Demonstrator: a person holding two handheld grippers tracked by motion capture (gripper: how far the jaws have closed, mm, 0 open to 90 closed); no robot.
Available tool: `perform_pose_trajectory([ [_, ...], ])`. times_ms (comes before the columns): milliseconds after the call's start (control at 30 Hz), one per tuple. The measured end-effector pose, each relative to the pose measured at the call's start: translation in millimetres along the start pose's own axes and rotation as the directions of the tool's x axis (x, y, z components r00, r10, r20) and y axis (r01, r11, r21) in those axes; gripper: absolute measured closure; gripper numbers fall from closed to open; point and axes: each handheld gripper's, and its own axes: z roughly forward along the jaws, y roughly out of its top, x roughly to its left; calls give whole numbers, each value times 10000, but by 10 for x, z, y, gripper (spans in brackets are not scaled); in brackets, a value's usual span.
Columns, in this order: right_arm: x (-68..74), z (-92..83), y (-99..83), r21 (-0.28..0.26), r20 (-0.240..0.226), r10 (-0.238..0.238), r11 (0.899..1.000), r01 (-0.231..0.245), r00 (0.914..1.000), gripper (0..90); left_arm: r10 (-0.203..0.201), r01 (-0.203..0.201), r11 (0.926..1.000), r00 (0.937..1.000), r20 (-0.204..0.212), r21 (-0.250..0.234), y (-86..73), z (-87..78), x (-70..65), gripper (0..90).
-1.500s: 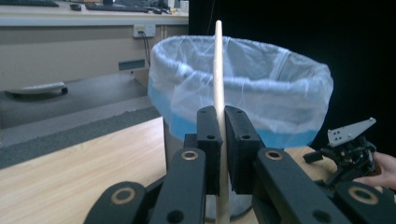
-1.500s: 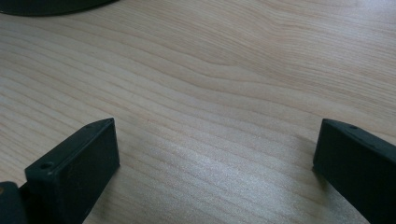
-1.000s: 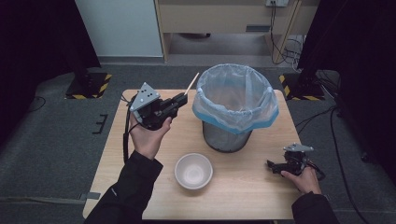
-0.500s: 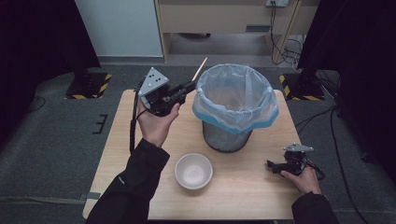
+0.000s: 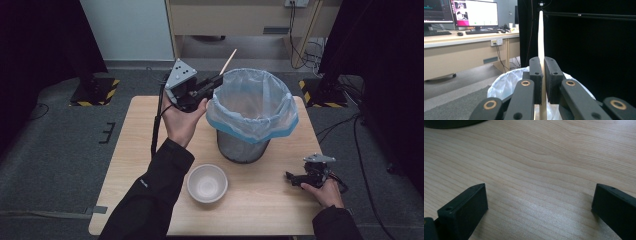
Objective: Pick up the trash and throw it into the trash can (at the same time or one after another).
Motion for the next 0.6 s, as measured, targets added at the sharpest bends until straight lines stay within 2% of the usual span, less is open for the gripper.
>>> perform_pose_trajectory([
  [133, -2, 1, 0, -9, 8, -25, 10000, 25, 10000, 6, 141, -141, 9999, 9999, 10, 21, 47, 62, -19, 851],
  [267, -1, 1, 0, -7, 8, -14, 10000, 14, 10000, 6, -5, 6, 9999, 10000, 61, -129, 82, 125, -30, 851],
  [467, -1, 1, 0, -8, 7, -11, 10000, 11, 10000, 6, 145, -143, 9998, 9998, 144, -109, 134, 264, -75, 851],
  [600, -1, 1, 0, -10, 8, -16, 10000, 16, 10000, 6, 103, -101, 9999, 9998, 188, -133, 162, 367, -86, 851],
])
